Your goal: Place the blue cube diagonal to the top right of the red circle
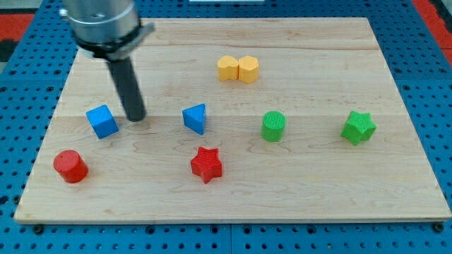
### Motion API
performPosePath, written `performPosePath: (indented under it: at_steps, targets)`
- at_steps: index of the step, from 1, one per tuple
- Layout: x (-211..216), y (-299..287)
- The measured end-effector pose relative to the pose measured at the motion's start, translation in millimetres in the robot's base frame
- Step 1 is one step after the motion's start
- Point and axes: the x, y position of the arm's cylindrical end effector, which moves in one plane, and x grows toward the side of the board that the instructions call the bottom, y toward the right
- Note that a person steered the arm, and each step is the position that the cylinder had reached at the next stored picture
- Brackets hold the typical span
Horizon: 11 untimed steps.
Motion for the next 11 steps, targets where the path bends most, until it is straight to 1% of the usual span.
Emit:
performPosePath:
  at_steps: [1, 2, 5, 7, 8, 9, 11]
  targets:
    - [-2, -71]
    - [-2, -96]
    - [-23, -47]
    - [-62, -36]
    - [-67, -96]
    - [-54, -138]
    - [32, -136]
